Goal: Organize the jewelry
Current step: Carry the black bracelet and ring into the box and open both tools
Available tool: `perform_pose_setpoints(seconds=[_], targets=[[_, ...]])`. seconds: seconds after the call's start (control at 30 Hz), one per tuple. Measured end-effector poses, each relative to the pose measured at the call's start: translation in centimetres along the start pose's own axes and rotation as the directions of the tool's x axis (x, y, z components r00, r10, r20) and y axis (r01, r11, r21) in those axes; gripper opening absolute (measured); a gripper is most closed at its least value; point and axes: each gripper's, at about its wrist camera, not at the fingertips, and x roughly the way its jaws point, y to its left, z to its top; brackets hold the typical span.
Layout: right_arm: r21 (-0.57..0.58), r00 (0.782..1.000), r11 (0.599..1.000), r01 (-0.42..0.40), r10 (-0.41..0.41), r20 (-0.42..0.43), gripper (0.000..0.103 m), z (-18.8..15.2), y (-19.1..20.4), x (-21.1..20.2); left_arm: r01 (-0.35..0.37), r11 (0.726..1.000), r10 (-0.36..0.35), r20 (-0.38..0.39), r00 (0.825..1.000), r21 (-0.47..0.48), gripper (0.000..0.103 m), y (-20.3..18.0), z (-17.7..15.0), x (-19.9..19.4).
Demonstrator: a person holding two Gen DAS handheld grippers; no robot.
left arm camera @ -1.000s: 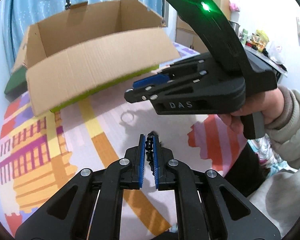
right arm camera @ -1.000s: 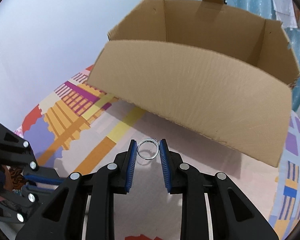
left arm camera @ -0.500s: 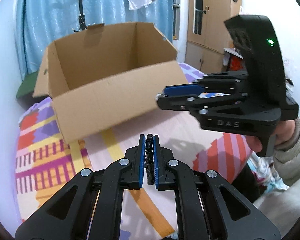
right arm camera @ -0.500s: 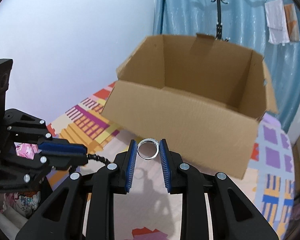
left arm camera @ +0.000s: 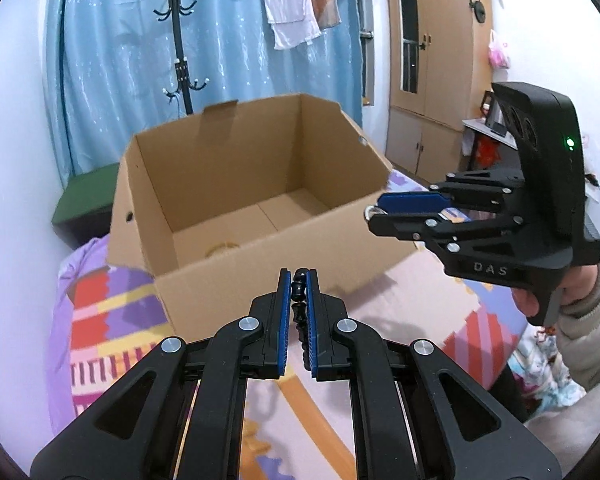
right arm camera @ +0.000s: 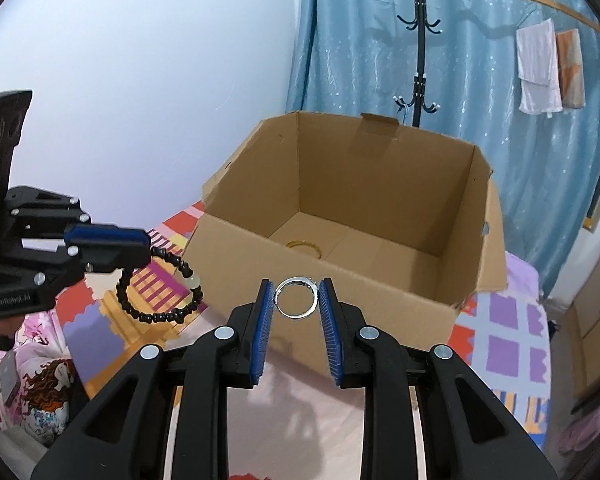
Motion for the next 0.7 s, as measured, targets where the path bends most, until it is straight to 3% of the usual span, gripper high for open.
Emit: perform_pose_setpoints(seconds=[0.7], targets=[[0.016, 1.0, 1.0, 0.026, -0.025, -0.008, 0.024, 4.5, -3.6, 4.8, -0.054, 0.999, 0.054, -0.007, 0.999, -0.001, 0.007, 4.8, 6.5, 5.8]])
